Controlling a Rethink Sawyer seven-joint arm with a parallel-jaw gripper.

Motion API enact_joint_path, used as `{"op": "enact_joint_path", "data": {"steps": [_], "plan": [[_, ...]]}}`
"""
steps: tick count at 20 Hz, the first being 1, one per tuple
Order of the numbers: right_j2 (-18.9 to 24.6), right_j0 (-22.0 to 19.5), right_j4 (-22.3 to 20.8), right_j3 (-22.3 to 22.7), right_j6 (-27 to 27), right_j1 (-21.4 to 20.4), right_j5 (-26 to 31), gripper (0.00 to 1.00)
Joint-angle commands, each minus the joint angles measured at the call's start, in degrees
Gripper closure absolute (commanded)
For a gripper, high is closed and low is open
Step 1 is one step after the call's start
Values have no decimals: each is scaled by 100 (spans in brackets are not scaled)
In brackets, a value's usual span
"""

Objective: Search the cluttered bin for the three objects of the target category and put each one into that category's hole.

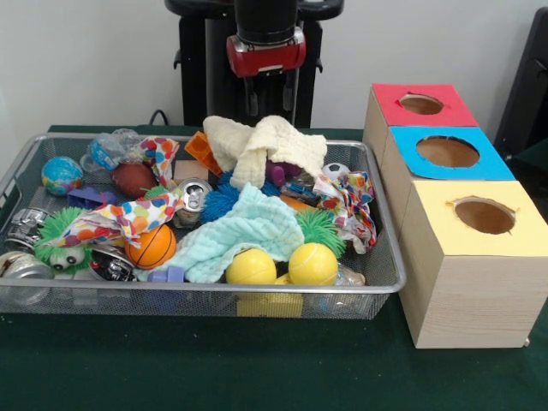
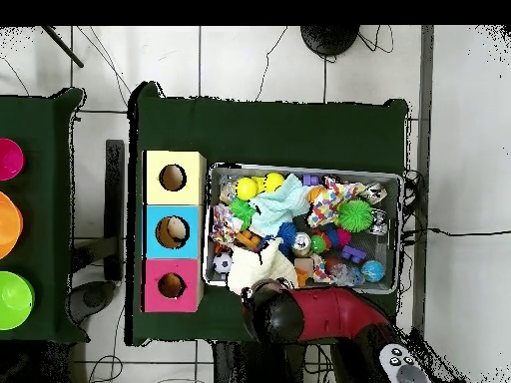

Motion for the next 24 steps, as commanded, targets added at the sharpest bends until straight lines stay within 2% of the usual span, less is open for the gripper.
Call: {"op": "enact_joint_path", "data": {"steps": [1, 5, 11, 15, 24], "plan": [[41, 28, 203, -803, 292, -299, 886, 0], [129, -16, 233, -900, 168, -437, 1163, 0], [310, -89, 129, -1478, -208, -371, 1765, 0], [443, -181, 12, -1883, -442, -167, 1927, 0], [838, -578, -284, -2866, -1188, 592, 2106, 0]]}}
